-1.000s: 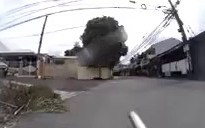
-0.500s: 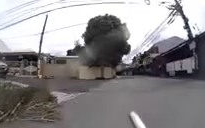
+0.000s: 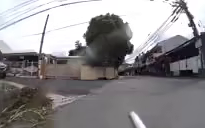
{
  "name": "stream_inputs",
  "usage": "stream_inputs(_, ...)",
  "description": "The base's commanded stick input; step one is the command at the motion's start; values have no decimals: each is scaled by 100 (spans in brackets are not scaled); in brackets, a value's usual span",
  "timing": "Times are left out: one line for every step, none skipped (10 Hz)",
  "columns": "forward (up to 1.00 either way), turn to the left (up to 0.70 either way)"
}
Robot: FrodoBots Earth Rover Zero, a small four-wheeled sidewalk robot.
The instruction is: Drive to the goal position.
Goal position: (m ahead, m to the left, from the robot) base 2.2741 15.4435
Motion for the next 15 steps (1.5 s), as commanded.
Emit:
stream_inputs(70,4)
stream_inputs(70,1)
stream_inputs(70,2)
stream_inputs(70,2)
stream_inputs(70,3)
stream_inputs(70,4)
stream_inputs(70,5)
stream_inputs(70,6)
stream_inputs(70,7)
stream_inputs(70,8)
stream_inputs(70,1)
stream_inputs(70,0)
stream_inputs(70,0)
stream_inputs(70,0)
stream_inputs(70,20)
